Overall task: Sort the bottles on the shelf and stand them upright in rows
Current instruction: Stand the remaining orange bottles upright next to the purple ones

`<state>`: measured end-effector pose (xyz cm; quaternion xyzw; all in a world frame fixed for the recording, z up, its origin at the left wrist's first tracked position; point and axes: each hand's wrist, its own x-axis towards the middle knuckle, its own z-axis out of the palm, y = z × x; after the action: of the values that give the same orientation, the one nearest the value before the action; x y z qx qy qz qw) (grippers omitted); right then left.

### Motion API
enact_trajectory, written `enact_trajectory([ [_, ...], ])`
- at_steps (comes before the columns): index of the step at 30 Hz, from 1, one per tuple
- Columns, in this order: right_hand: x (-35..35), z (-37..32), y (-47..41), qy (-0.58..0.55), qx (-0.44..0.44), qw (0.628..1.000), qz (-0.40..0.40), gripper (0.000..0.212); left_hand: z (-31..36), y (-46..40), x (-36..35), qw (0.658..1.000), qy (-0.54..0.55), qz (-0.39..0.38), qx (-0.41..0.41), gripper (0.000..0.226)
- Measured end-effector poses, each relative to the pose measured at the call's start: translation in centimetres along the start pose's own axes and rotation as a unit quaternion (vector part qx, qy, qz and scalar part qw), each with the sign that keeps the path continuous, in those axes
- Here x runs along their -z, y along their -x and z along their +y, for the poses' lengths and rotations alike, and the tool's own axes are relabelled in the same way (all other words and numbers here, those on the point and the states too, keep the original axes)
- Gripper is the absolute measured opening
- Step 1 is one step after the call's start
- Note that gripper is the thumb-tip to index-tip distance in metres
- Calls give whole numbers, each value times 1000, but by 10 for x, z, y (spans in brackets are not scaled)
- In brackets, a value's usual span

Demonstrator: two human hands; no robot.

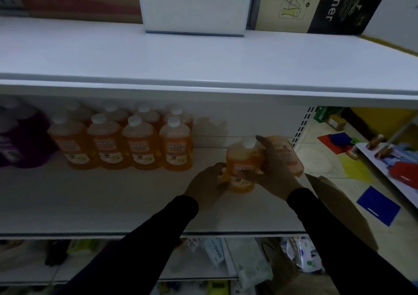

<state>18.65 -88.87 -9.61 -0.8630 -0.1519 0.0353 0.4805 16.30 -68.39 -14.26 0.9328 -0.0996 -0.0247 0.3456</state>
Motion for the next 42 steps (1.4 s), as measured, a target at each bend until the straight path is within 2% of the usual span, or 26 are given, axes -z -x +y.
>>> enact_trajectory([
  [3,-20,16,14,19,-4,1000,18,100,-21,13,3,994,-105,-13,27,65],
  [5,-29,23,16,27,-7,998,48,94,-40,25,10,985,-165,16,40,68],
  [7,-34,27,11,24,-11,998,57,87,-57,39,18,975,-206,46,63,73],
  [11,-44,27,-14,27,-19,998,46,79,-77,61,26,956,-263,53,121,83],
  [15,-63,12,-42,31,-14,997,70,71,-81,65,26,954,-255,38,150,87],
  [20,-82,3,-78,94,-28,991,94,76,-84,64,25,955,-255,35,148,88],
  [25,-93,-1,-103,90,-37,991,87,75,-86,65,25,958,-248,37,139,87],
  [37,-102,-3,-115,97,-45,991,81,67,-85,66,25,959,-244,37,138,88],
  [42,-93,-4,-106,87,-63,992,71,78,-86,65,26,958,-250,37,137,89],
])
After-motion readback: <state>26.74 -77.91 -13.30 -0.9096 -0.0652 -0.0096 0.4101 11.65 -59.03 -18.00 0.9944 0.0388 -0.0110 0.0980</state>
